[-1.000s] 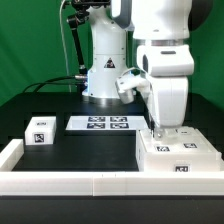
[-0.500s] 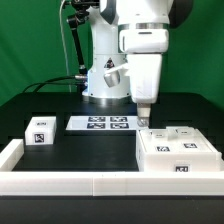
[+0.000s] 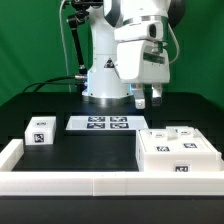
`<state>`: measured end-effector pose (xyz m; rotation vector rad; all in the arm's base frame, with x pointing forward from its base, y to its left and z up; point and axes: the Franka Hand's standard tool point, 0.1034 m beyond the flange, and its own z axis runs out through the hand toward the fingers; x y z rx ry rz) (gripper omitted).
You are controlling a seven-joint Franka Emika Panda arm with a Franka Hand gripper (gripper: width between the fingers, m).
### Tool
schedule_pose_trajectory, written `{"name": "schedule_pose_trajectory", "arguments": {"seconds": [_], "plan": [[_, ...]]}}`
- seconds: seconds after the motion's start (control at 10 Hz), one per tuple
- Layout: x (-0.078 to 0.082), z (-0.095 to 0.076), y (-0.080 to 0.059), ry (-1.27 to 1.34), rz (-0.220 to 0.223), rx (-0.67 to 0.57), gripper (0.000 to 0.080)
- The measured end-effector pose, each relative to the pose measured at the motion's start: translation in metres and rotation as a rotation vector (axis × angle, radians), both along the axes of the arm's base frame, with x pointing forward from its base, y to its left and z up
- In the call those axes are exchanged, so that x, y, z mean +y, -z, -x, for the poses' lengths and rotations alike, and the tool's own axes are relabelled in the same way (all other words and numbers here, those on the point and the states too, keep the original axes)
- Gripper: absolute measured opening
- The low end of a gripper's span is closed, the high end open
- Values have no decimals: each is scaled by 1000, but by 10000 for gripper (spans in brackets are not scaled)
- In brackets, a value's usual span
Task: Assemble cabinet
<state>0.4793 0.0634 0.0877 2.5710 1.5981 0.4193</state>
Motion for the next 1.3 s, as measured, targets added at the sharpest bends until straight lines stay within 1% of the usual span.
{"name": "schedule_pose_trajectory", "arguments": {"seconds": [0.1,0.6,0.7,0.8,0.9,1.0,1.3], "plan": [[-5,3,3,-6,4,7,797],[-4,2,2,8,0,7,797],[-6,2,3,13,-1,6,797],[-9,3,2,66,-17,-1,797],[-5,5,2,215,-72,-9,797],[-1,10,4,306,-104,-4,797],[-4,11,7,539,-169,20,797]]}}
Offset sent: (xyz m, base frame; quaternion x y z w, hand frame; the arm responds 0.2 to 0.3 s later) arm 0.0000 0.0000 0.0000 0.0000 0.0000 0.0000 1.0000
